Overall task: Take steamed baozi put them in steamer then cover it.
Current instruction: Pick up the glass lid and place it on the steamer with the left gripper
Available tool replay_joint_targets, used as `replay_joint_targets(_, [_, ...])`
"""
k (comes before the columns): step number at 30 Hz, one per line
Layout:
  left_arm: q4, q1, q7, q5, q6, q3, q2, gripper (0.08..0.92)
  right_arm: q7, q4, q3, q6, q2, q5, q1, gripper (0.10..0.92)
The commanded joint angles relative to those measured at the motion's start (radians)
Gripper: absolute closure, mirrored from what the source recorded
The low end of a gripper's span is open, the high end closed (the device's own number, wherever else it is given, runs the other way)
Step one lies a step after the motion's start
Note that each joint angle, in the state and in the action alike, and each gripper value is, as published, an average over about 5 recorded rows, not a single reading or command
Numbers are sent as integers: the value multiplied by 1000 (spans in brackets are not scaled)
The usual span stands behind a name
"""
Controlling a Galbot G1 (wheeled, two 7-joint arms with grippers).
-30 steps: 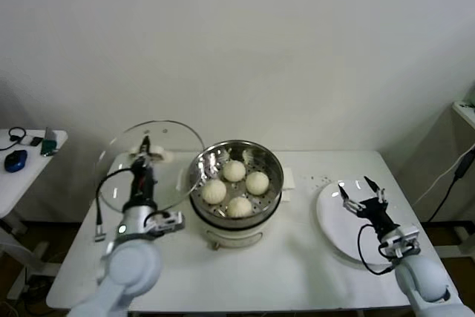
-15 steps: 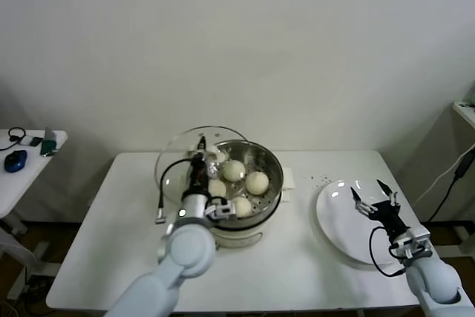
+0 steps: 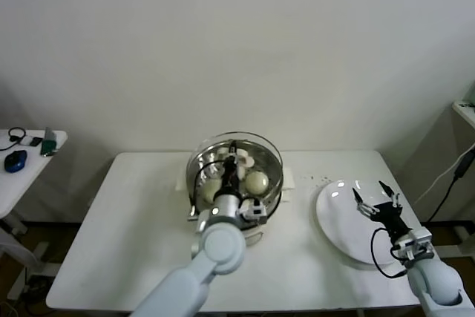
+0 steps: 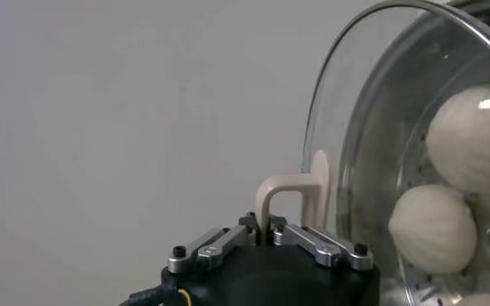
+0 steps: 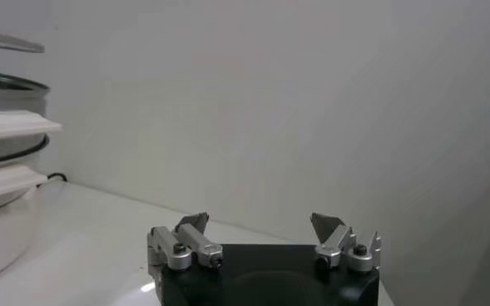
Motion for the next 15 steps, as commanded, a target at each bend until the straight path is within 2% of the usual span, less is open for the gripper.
replay_joint_targets(1, [72,-17,9,5,49,22,-44,853,-2,-3,2,1,3,-2,4,203])
replay_joint_targets(15, [83,-8,-4,-9,49,12,-19,853,-3,-5,-1,2,11,-6,10,203])
